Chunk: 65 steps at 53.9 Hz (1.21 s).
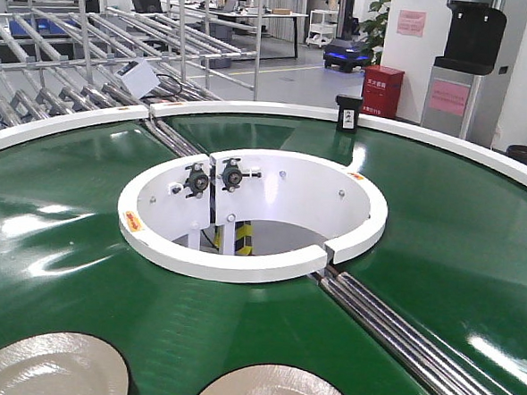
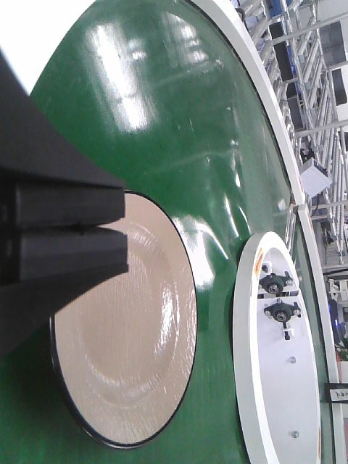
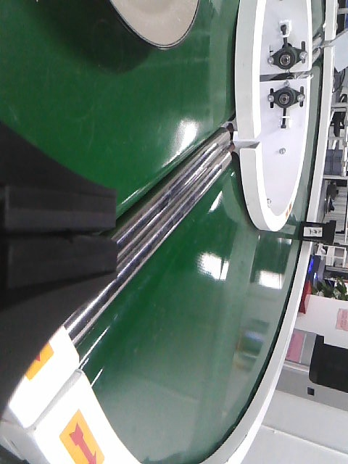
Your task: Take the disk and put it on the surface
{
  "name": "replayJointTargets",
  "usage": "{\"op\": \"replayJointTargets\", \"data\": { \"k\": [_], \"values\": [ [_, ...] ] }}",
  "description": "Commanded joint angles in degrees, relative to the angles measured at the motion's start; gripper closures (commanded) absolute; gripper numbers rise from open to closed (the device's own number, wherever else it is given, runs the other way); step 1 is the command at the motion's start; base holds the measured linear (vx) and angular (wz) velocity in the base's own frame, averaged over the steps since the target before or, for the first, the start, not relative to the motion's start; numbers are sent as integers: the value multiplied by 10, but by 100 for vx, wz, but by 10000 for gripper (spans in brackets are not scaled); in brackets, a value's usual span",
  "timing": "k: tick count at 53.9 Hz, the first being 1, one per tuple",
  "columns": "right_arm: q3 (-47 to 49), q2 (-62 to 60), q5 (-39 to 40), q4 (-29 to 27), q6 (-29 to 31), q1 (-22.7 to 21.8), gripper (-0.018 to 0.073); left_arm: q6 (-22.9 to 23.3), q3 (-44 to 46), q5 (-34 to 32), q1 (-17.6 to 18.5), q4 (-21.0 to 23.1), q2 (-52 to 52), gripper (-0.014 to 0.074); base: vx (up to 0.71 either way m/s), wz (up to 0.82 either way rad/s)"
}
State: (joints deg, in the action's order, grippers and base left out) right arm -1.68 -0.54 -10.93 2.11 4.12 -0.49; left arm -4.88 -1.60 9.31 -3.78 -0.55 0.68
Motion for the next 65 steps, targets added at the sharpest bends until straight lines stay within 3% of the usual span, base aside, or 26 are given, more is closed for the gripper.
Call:
{"op": "replayJointTargets", "data": {
  "k": [1,36,47,51,57,61,65],
  "values": [
    [2,-8,49,6,5,-3,568,4,-14,-48,0,-1,8,598,0,0],
    [2,-8,79,3,3,-3,568,4,-14,-52,0,-1,8,598,0,0],
    [2,-8,139,-17,2,-3,568,4,-14,-126,0,-1,8,598,0,0],
    [5,-8,184,-34,1,-3,568,6,-9,-191,0,0,8,598,0,0],
    [37,-8,215,-61,1,-3,568,58,10,-269,0,24,8,598,0,0],
    [87,-6,209,-57,4,-3,568,68,58,-266,0,24,7,598,0,0],
    [171,16,188,-55,4,-3,568,49,125,-245,0,24,-10,598,0,0]
  ]
}}
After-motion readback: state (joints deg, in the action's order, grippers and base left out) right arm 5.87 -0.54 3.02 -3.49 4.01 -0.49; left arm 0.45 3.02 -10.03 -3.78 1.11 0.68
